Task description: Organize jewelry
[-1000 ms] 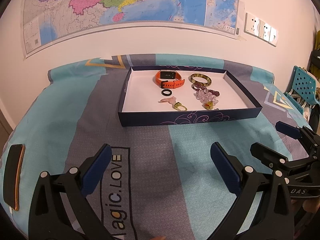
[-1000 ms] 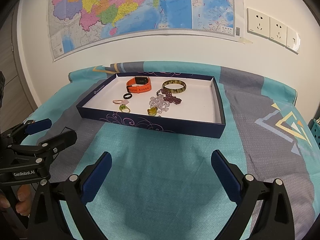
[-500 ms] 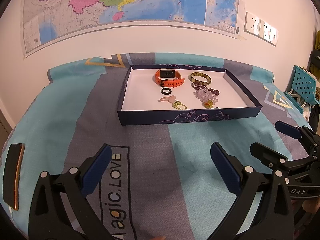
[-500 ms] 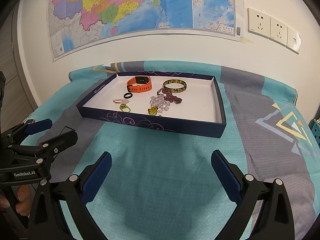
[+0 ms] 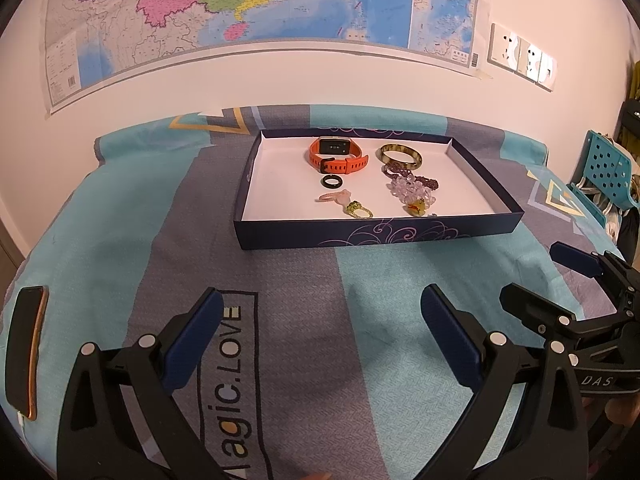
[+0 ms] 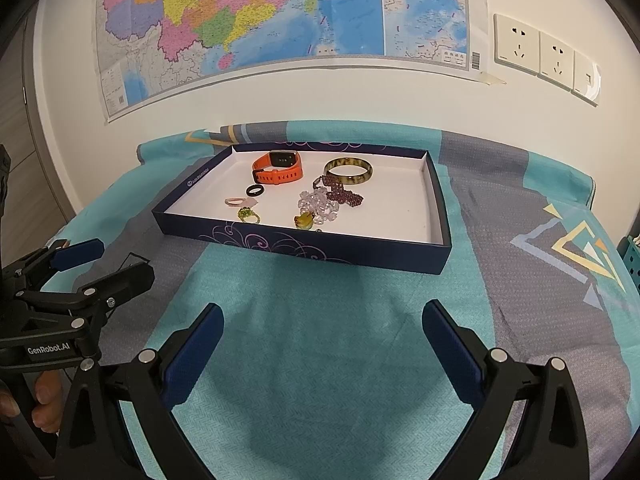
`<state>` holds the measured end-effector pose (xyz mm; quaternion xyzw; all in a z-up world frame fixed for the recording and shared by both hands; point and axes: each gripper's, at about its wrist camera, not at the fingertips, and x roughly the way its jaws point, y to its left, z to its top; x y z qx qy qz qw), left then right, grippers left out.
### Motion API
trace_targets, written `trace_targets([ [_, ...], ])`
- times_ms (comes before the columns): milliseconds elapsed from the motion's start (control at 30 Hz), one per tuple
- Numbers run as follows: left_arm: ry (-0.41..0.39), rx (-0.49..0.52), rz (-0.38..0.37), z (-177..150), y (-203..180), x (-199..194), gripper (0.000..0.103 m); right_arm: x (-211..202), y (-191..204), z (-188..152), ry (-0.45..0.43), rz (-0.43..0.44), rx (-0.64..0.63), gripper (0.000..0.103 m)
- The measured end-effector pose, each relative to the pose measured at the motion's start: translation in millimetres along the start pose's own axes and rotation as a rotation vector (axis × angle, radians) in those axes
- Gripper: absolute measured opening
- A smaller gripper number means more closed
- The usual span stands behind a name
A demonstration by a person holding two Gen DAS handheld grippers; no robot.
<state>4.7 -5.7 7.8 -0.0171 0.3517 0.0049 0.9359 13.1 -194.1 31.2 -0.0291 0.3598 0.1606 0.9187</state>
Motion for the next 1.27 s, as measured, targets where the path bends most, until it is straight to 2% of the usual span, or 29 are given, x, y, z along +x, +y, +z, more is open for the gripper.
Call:
trace_targets([
  [1000,0.011,-0.017,-0.008,2,4,4,0.097,2,-5,1,0.003,-0.004,-0.012,0.096],
  [1133,0.054,-0.044,-0.008,2,11,14,0.097,6,-26,2,0.042,-0.039,-0.045,0.096],
  [1267,0.076,-0.048,0.006,0,24,21,0.097,21,-85,2,0.147,-0.101,-0.012,0.096],
])
